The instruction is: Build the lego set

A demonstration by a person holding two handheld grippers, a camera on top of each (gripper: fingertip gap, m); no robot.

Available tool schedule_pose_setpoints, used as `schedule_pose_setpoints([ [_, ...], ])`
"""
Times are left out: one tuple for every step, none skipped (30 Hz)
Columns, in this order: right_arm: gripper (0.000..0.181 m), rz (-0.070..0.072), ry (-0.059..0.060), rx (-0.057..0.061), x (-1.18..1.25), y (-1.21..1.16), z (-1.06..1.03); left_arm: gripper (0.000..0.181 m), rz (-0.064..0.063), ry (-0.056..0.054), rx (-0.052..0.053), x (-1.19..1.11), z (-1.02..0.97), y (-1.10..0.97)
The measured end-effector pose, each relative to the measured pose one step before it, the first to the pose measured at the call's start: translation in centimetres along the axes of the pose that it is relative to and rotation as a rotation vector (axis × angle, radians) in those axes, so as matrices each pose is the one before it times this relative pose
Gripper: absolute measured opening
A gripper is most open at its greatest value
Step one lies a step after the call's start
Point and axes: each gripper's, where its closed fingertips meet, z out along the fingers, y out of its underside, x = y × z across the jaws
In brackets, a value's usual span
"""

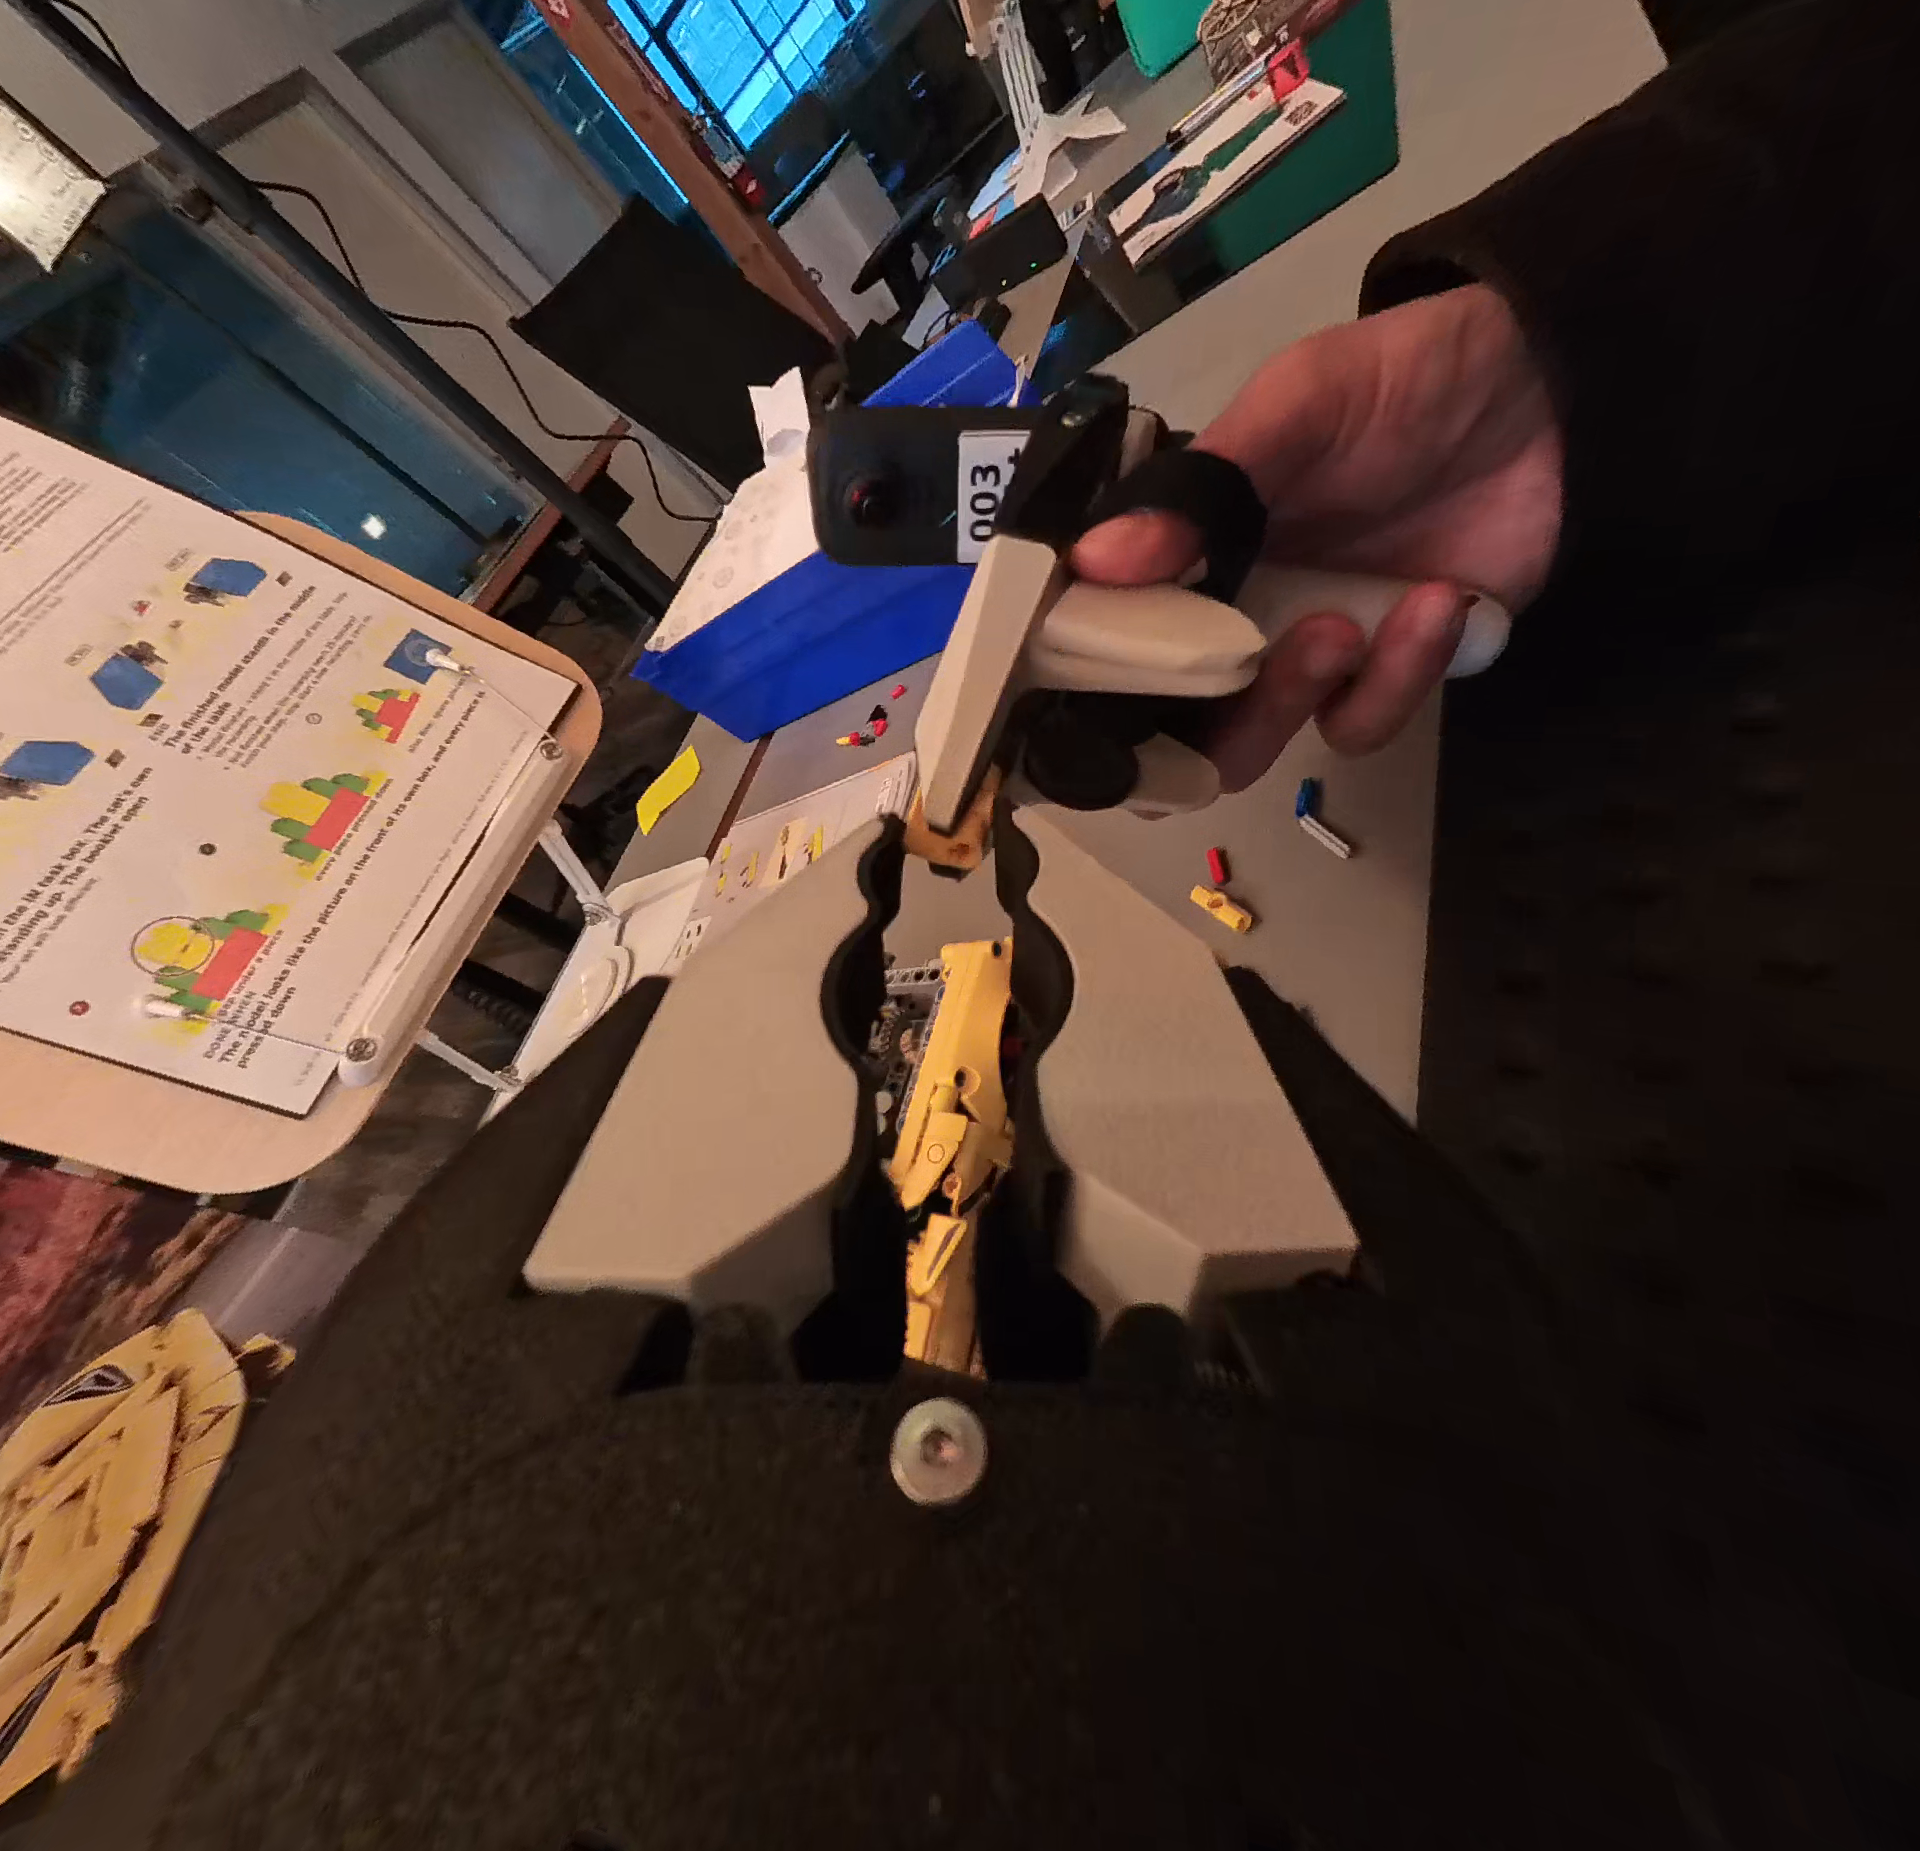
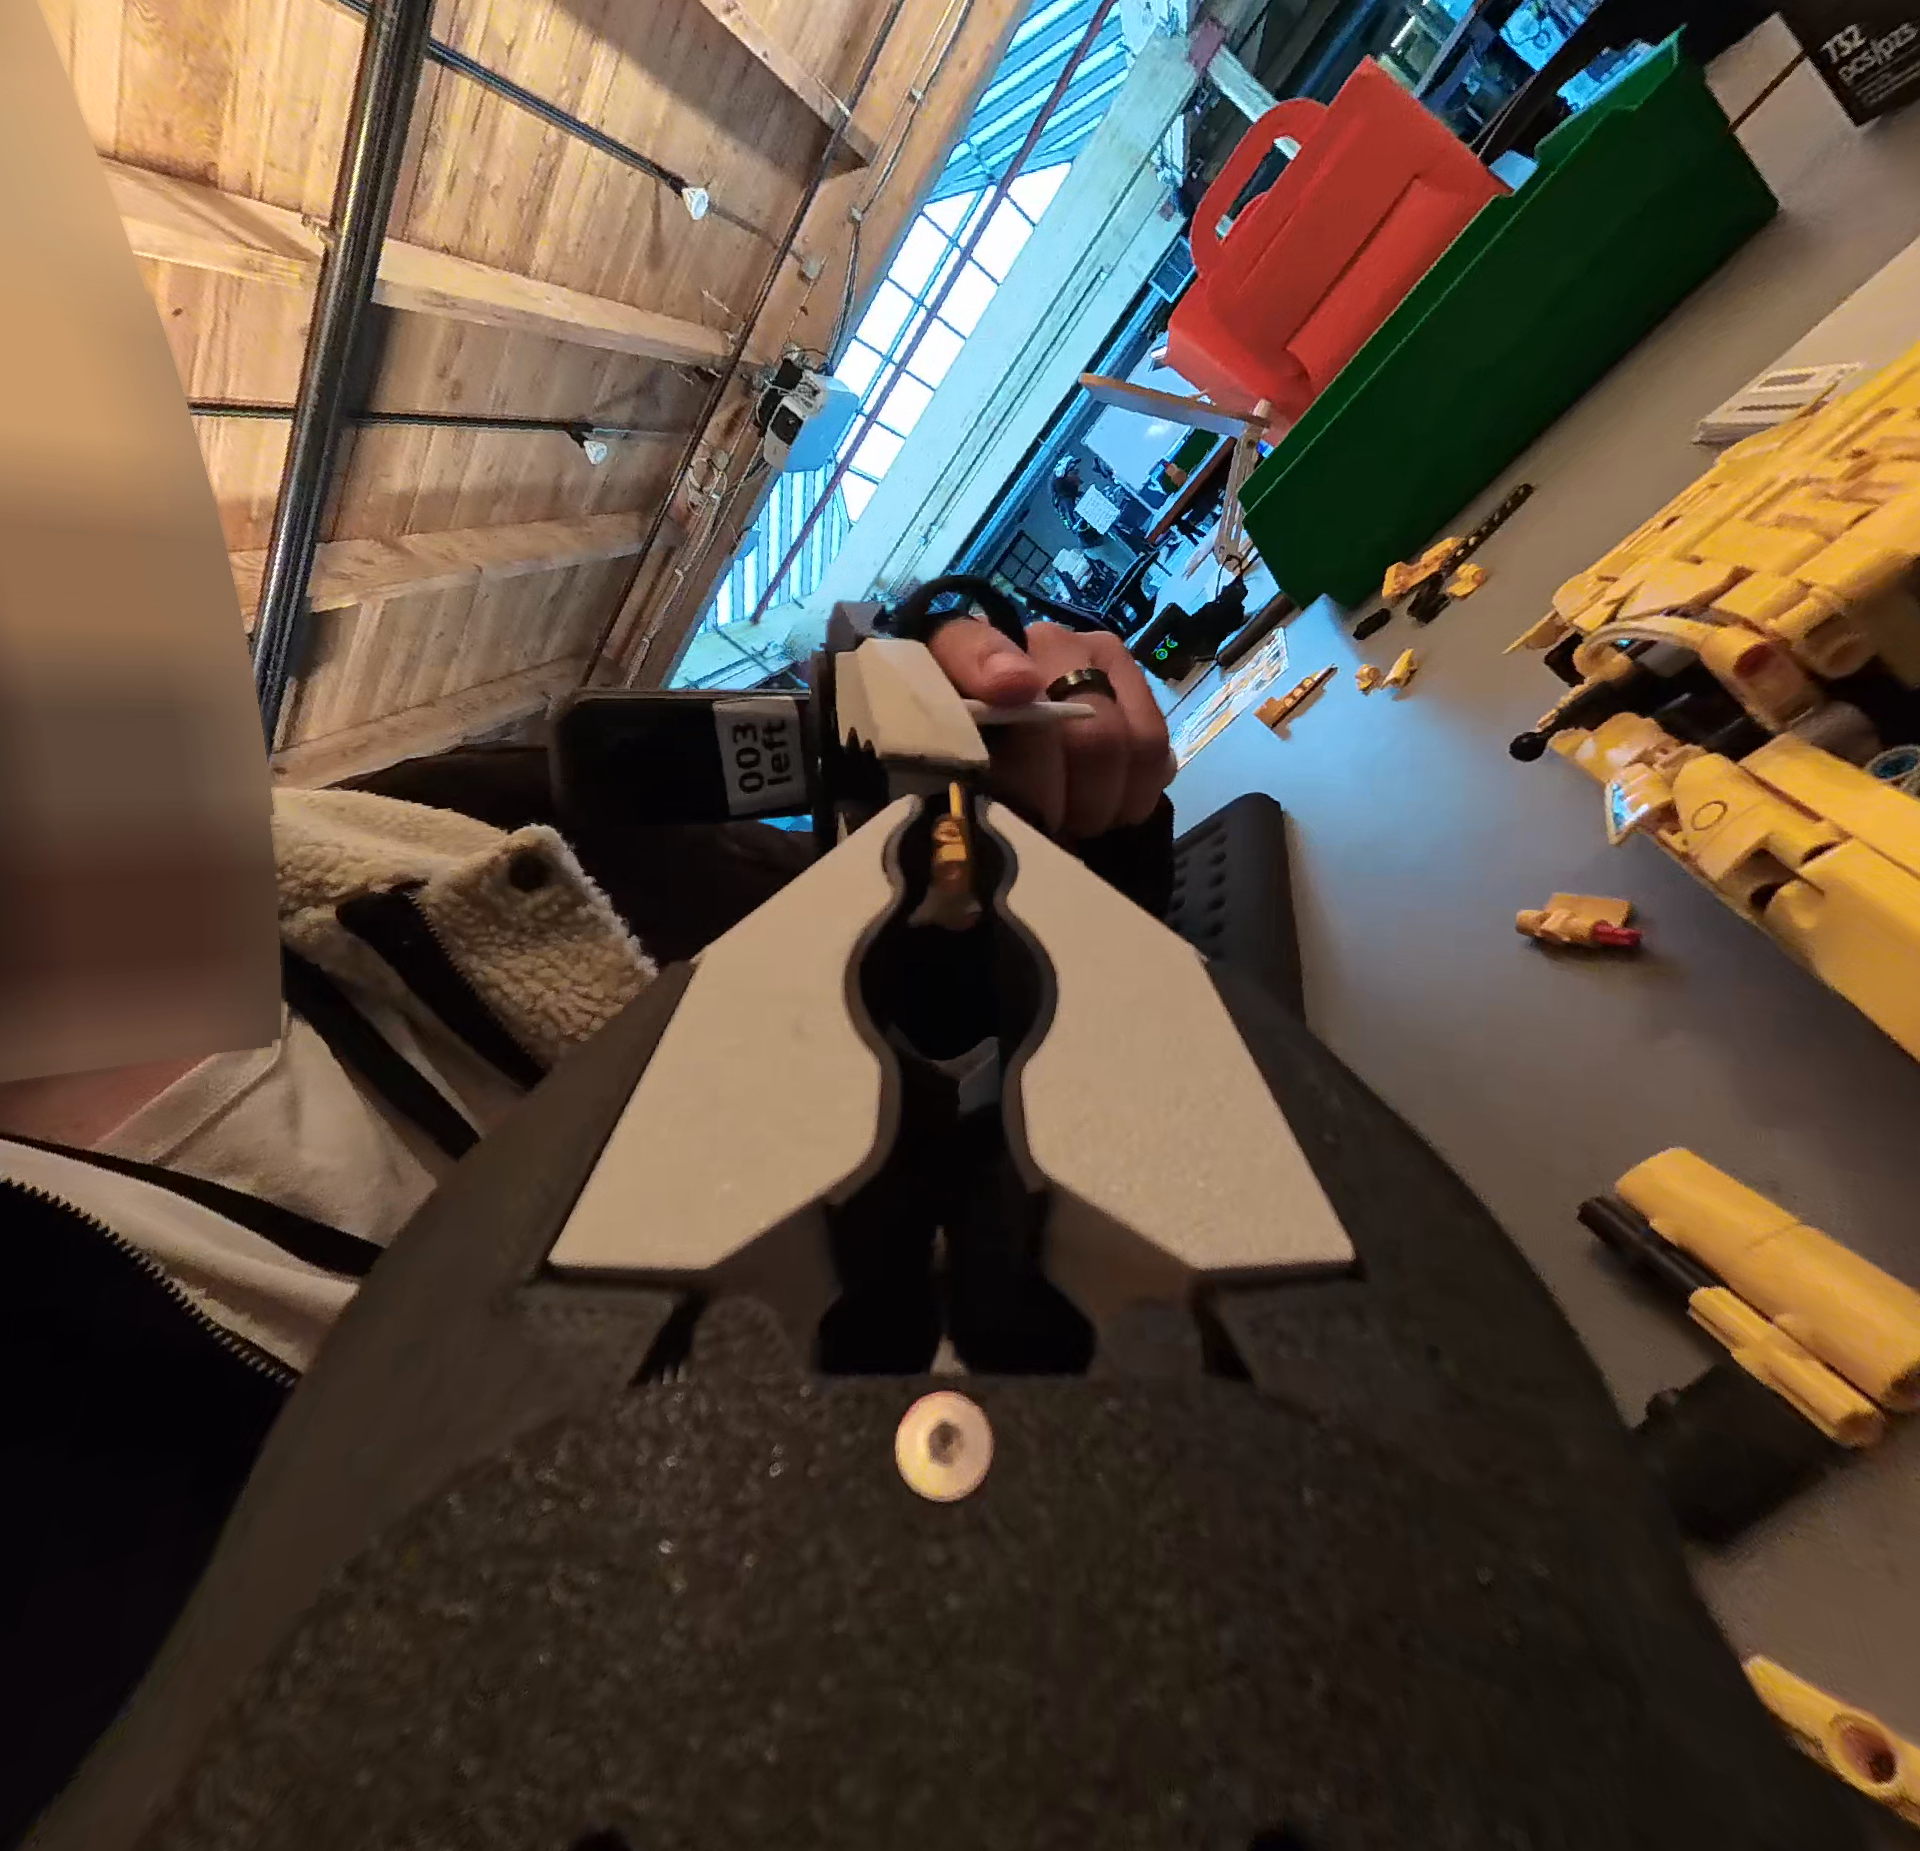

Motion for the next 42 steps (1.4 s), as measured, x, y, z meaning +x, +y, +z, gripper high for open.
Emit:
schedule_pose_setpoints([
  [0.007, 0.0076, -0.0006, -0.0006, 0.008, 0.041, 0.01, 0.017, 0.006, -0.0032, -0.0022, 0.034, -0.014, 0.039],
  [0.007, 0.0032, -0.0024, -0.0056, -0.026, 0.056, 0.004, 0.017, -0.0049, -0.0014, 0.0013, 0.041, -0.034, -0.014],
  [0.006, -0.0061, 0.0091, -0.0004, 0.14, -0.007, -0.007, 0.017, -0.015, -0.0007, -0.0057, -0.011, 0.019, 0.095],
  [0.007, -0.0166, 0.0107, 0.0049, 0.132, -0.059, 0.045, 0.017, -0.0158, -0.0036, -0.0061, -0.059, 0.006, 0.124],
  [0.007, -0.0099, 0.0029, 0.0, 0.016, 0.023, 0.055, 0.017, -0.0067, -0.0047, 0.0021, -0.038, -0.049, 0.054],
  [0.007, 0.0053, -0.0055, -0.0065, -0.04, 0.119, 0.064, 0.017, -0.0004, -0.0106, 0.0049, -0.139, -0.088, 0.01],
  [0.008, 0.0105, -0.0048, 0.0002, 0.026, 0.01, 0.033, 0.017, 0.0003, -0.0054, -0.0009, -0.064, -0.073, 0.071],
  [0.007, 0.006, 0.0068, -0.0022, 0.2, 0.073, -0.021, 0.016, -0.0022, 0.0013, -0.0069, 0.05, -0.005, 0.136],
  [0.007, 0.0029, -0.0005, -0.0006, 0.098, 0.044, -0.005, 0.016, 0.0038, -0.0017, -0.0059, 0.041, 0.011, 0.116],
  [0.007, 0.0081, -0.0052, -0.0017, -0.008, 0.029, -0.016, 0.017, 0.0086, -0.0073, 0.0003, 0.034, 0.007, 0.025],
  [0.007, -0.0038, 0.0064, -0.0081, 0.08, 0.09, -0.017, 0.017, 0.0056, -0.0058, -0.0018, 0.061, 0.006, 0.06],
  [0.007, -0.0144, 0.0177, -0.0119, 0.179, 0.153, -0.037, 0.016, -0.0038, 0.0022, -0.0082, 0.118, -0.008, 0.157],
  [0.007, -0.0136, 0.0217, -0.012, 0.249, 0.12, -0.109, 0.016, -0.0267, 0.0116, -0.0142, 0.133, -0.092, 0.333],
  [0.007, -0.0165, 0.026, 0.007, 0.328, -0.139, -0.31, 0.019, -0.0542, 0.0192, -0.0227, 0.023, -0.223, 0.633],
  [0.007, -0.0204, 0.0525, 0.0002, 0.736, -0.053, -0.439, 0.023, -0.0779, 0.0114, -0.0275, -0.349, -0.419, 0.989],
  [0.007, -0.0437, 0.0899, -0.0268, 1.324, 0.362, -0.48, 0.023, -0.1029, 0.0049, -0.0339, -0.703, -0.54, 1.423],
  [0.007, -0.0596, 0.1055, -0.0333, 1.583, 0.561, -0.409, 0.026, -0.1209, 0.017, -0.0603, -0.717, -0.442, 2.035],
  [0.007, -0.0395, 0.0771, -0.0204, 1.181, 0.457, -0.218, 0.03, -0.1159, 0.0229, -0.0782, -0.69, -0.247, 2.387],
  [0.007, -0.0083, 0.0253, -0.0076, 0.422, 0.181, -0.011, 0.03, -0.0987, 0.0063, -0.0793, -0.846, -0.031, 2.385],
  [0.007, 0.0058, -0.007, -0.0004, -0.053, 0.008, 0.134, 0.034, -0.0631, 0.0092, -0.0718, -0.602, 0.186, 2.087],
  [0.007, 0.0063, -0.0081, 0.002, -0.054, -0.036, 0.19, 0.035, -0.0295, 0.0131, -0.0495, -0.264, 0.313, 1.466],
  [0.007, 0.0055, 0.0005, -0.0031, 0.1, 0.088, 0.179, 0.035, -0.0084, 0.0085, -0.0199, -0.084, 0.327, 0.747],
  [0.007, 0.0073, 0.0002, -0.0114, 0.109, 0.222, 0.169, 0.035, 0.0036, -0.0007, -0.0118, -0.089, 0.345, 0.365],
  [0.007, 0.0093, -0.0025, -0.0111, 0.052, 0.231, 0.125, 0.035, 0.0113, -0.0102, -0.0143, -0.192, 0.351, 0.184],
  [0.007, 0.0054, -0.0031, -0.0037, -0.01, 0.129, 0.066, 0.035, 0.0169, -0.0134, -0.0126, -0.256, 0.338, 0.066],
  [0.007, -0.0003, -0.0035, 0.002, -0.066, 0.022, 0.003, 0.035, 0.0176, -0.0151, -0.0062, -0.322, 0.327, -0.048],
  [0.007, -0.0006, -0.0032, 0.0022, -0.068, 0.002, -0.017, 0.035, 0.0119, -0.0113, -0.0025, -0.307, 0.344, -0.077],
  [0.007, 0.0025, -0.0042, 0.0016, -0.039, -0.005, -0.031, 0.035, 0.0049, 0.0053, -0.0085, -0.093, 0.378, 0.037],
  [0.007, 0.0061, -0.0067, 0.0018, -0.047, -0.022, -0.012, 0.035, 0.0023, 0.0123, -0.0157, 0.051, 0.417, 0.156],
  [0.007, 0.0076, -0.0091, 0.0025, -0.067, -0.028, -0.011, 0.035, 0.0073, 0.0071, -0.0148, 0.049, 0.429, 0.167],
  [0.007, 0.0068, -0.0078, 0.0026, -0.068, -0.036, -0.008, 0.033, 0.0132, 0.0051, -0.0082, 0.132, 0.393, 0.072],
  [0.007, 0.0038, -0.0044, 0.0024, -0.033, -0.026, -0.02, 0.029, 0.0049, -0.0013, 0.0099, 0.071, 0.267, -0.257],
  [0.007, 0.0018, -0.0023, 0.0013, -0.012, -0.015, -0.024, 0.028, -0.0008, -0.0052, 0.0041, -0.026, 0.285, -0.213],
  [0.007, 0.0014, -0.0025, -0.0005, -0.017, 0.021, 0.003, 0.015, -0.0054, 0.0096, 0.0042, 0.176, 0.278, -0.135],
  [0.007, 0.0022, -0.004, -0.0001, -0.027, 0.014, 0.0, 0.015, -0.0102, 0.0048, 0.0088, 0.11, 0.185, -0.145],
  [0.007, 0.003, -0.0046, 0.0015, -0.027, -0.019, -0.015, 0.015, 0.005, -0.0042, -0.0003, 0.015, 0.062, -0.046],
  [0.007, 0.0043, -0.0029, 0.0038, 0.011, -0.051, -0.056, 0.014, 0.0255, -0.0086, -0.0095, 0.026, -0.018, 0.029],
  [0.007, 0.0047, -0.0014, 0.0058, 0.044, -0.091, -0.068, 0.014, 0.0426, -0.0104, -0.0075, 0.141, -0.059, 0.017],
  [0.007, 0.0077, 0.0005, 0.0053, 0.103, -0.067, -0.08, 0.014, 0.0592, -0.0101, 0.0038, 0.37, -0.068, -0.148],
  [0.007, 0.0111, 0.0007, 0.0046, 0.123, -0.061, -0.073, 0.014, 0.068, -0.0179, 0.0376, 0.454, -0.199, -0.664],
  [0.007, 0.0123, -0.0035, 0.0049, 0.065, -0.051, -0.051, 0.014, 0.0758, -0.0215, 0.0715, 0.516, -0.428, -1.309],
  [0.007, 0.0108, -0.0069, 0.0034, -0.01, -0.027, -0.031, 0.014, 0.0741, -0.0212, 0.0729, 0.439, -0.483, -1.57],
])
